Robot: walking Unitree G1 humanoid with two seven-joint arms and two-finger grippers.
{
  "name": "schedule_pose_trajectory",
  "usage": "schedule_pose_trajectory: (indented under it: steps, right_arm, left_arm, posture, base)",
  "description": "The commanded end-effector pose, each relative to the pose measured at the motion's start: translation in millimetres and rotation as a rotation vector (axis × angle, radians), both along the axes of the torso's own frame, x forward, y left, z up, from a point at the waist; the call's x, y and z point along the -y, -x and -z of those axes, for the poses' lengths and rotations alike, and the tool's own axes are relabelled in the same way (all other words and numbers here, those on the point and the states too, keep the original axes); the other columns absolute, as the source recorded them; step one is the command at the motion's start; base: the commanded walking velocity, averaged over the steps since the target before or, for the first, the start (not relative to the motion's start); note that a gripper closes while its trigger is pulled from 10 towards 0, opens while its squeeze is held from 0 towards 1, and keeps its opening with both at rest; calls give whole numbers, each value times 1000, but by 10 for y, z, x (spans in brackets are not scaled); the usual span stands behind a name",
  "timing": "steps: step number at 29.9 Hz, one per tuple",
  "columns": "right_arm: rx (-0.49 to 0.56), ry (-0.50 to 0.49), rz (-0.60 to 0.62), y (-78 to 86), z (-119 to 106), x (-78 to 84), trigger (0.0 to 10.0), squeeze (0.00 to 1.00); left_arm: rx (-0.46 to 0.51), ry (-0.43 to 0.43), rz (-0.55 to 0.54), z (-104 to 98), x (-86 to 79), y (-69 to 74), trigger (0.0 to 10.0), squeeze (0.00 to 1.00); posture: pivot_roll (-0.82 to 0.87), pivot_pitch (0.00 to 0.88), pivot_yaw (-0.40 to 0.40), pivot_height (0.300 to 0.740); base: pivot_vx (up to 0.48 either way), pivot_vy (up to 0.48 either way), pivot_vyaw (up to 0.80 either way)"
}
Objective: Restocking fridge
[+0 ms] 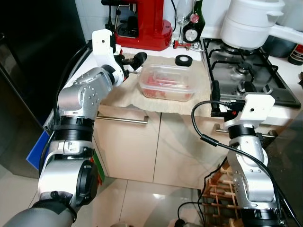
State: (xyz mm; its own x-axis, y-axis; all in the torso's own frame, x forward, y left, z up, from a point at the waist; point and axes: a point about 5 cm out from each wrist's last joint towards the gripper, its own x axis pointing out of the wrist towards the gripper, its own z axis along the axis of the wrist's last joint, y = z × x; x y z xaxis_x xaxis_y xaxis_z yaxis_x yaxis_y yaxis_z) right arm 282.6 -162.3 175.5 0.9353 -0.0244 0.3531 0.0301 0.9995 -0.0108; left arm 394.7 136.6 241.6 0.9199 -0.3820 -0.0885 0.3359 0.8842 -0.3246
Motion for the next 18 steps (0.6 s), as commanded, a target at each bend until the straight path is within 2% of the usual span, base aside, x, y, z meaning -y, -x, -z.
schedule_pose_trajectory:
  steps: [1, 6, 11, 18]
  right_arm:
    - [-26, -8, 3, -12, 28, 14, 10000, 0]
    - [-33, -8, 6, 8, 43, 21, 10000, 0]
    - [-35, -8, 14, 30, 49, 37, 10000, 0]
    - [-34, -3, 22, 38, 39, 61, 10000, 0]
  left_arm:
    - [-1, -26, -20, -24, -24, -29, 10000, 0]
    - [-44, -55, -41, 80, -45, -36, 10000, 0]
    - [-72, 20, -4, 102, 19, -41, 10000, 0]
    - [-79, 57, 8, 90, 56, -42, 10000, 0]
  posture:
    - [25, 60, 6, 740]
    - [22, 67, 8, 740]
    - [17, 75, 9, 740]
    - [11, 78, 7, 740]
  base:
    - [0, 0, 0]
    - [0, 0, 0]
    - [0, 0, 0]
    - [0, 0, 0]
